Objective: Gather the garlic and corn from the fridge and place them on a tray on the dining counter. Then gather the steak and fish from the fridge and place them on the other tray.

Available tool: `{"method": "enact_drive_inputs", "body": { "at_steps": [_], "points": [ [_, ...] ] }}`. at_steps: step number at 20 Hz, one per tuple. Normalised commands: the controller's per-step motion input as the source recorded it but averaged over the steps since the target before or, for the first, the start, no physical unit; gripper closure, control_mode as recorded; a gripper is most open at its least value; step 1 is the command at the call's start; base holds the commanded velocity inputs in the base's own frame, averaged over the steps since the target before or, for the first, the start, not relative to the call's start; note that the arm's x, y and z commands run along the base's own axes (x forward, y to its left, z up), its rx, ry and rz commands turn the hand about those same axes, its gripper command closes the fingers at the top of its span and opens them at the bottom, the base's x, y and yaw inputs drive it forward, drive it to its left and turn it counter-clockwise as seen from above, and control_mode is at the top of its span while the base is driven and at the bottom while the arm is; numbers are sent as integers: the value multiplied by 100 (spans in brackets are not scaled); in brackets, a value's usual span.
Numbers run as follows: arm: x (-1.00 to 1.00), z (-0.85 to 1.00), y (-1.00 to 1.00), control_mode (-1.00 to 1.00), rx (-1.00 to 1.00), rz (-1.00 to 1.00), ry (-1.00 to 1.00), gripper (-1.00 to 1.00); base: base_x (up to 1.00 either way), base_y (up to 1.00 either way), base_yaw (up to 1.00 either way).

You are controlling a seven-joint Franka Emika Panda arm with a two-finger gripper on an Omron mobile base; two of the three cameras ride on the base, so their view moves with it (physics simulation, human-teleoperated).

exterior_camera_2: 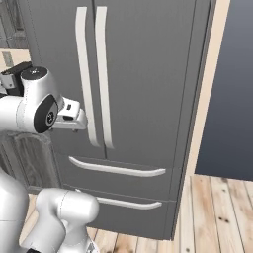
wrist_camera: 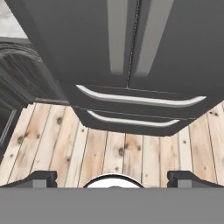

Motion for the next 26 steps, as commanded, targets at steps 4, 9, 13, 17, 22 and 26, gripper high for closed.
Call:
{"method": "enact_drive_inputs", "body": {
  "at_steps": [4, 9, 13, 17, 22, 26],
  "points": [
    [0, 0, 0, 100, 0, 0, 0, -100, -7, 0, 0],
    [0, 0, 0, 100, 0, 0, 0, -100, 0, 0, 0],
    [0, 0, 0, 100, 0, 0, 0, -100, 0, 0, 0],
    [0, 0, 0, 100, 0, 0, 0, -100, 0, 0, 0],
    [0, 0, 0, -100, 0, 0, 0, -100, 0, 0, 0],
    [0, 0, 0, -100, 0, 0, 0, -100, 0, 0, 0]
  ]
}}
